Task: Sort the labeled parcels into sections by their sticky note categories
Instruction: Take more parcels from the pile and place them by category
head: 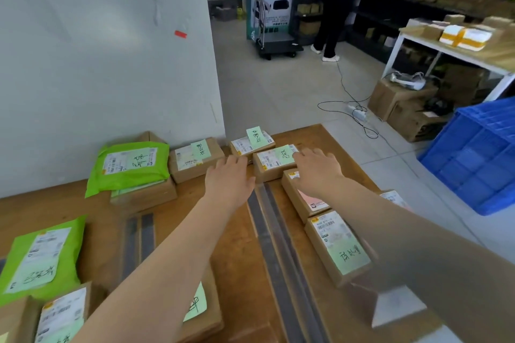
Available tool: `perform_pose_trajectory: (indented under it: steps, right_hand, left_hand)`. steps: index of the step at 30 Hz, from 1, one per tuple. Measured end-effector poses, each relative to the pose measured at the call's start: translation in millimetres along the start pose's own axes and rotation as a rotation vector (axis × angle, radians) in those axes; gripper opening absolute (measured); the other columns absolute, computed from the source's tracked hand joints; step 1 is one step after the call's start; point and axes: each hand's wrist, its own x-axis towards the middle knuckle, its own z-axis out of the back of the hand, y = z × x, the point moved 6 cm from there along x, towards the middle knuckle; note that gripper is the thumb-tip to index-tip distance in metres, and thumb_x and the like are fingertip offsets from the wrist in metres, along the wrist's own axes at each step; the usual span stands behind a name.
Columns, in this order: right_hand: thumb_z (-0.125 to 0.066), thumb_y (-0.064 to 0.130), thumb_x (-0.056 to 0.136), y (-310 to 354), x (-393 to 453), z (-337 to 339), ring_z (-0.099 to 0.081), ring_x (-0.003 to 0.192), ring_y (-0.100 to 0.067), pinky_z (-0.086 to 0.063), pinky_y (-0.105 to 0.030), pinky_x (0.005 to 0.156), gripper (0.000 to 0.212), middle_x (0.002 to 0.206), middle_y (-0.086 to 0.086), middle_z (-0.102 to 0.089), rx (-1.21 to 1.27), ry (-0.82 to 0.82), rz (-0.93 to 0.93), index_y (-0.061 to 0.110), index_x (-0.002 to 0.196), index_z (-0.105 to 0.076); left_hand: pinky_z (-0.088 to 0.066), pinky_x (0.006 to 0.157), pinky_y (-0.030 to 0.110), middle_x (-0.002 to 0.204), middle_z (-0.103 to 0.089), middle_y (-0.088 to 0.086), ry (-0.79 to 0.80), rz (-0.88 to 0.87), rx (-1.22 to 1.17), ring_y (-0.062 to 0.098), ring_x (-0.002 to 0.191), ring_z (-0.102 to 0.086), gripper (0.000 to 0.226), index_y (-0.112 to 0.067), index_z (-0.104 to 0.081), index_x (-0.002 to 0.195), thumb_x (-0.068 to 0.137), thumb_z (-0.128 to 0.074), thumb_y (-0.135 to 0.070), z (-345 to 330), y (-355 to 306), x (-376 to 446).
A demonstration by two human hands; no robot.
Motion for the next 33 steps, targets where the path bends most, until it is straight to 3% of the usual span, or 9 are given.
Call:
perform_pose_trajectory:
  steps: [11,25,33]
  right_hand:
    - [-0.055,0.025,0.088,-41.4,13.2,-5.7,-0.041,0.124,-0.026,-0.037,-0.039,0.099,0.052,0.135,-0.005,-0.046,-0.037,0.003,0.038,0.019,0.137,-0.039]
    - [-0.055,0.028,0.088,-136.9,-41.9,12.1,-0.04,0.127,-0.027,-0.035,-0.041,0.102,0.052,0.136,-0.006,-0.045,-0.016,-0.122,0.276,0.018,0.137,-0.04]
    - [-0.056,0.033,0.089,-146.3,-20.8,14.5,-0.04,0.129,-0.027,-0.033,-0.043,0.106,0.053,0.138,-0.005,-0.046,0.026,-0.117,0.33,0.019,0.138,-0.039]
  left_hand:
    - [-0.039,0.099,0.041,0.132,-0.051,0.004,0.004,0.004,0.025,0.028,0.124,-0.046,0.044,-0.017,-0.042,0.133,0.094,-0.042,-0.038,-4.9,-46.4,20.8]
    - [-0.04,0.099,0.04,0.136,-0.048,0.002,-0.075,0.223,0.05,0.025,0.123,-0.047,0.044,-0.021,-0.04,0.135,0.094,-0.043,-0.038,19.3,-163.7,-38.1]
    - [-0.04,0.1,0.039,0.136,-0.048,0.001,-0.069,0.263,0.066,0.024,0.124,-0.045,0.045,-0.021,-0.039,0.135,0.093,-0.045,-0.038,14.0,-170.3,-22.4]
